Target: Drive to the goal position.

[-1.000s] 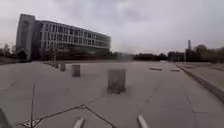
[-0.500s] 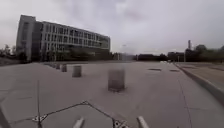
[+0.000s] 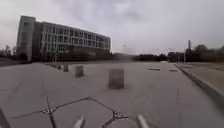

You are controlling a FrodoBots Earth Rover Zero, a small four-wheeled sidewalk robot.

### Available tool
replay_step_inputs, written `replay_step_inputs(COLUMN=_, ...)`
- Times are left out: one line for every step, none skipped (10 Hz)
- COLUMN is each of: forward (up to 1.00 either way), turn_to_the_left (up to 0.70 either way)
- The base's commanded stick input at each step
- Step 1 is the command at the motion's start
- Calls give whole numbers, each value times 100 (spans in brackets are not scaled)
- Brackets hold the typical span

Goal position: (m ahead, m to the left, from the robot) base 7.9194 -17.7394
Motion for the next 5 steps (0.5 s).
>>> replay_step_inputs(forward=-10, turn_to_the_left=-29)
replay_step_inputs(forward=0, turn_to_the_left=-41)
replay_step_inputs(forward=0, turn_to_the_left=-45)
replay_step_inputs(forward=0, turn_to_the_left=-45)
replay_step_inputs(forward=0, turn_to_the_left=-45)
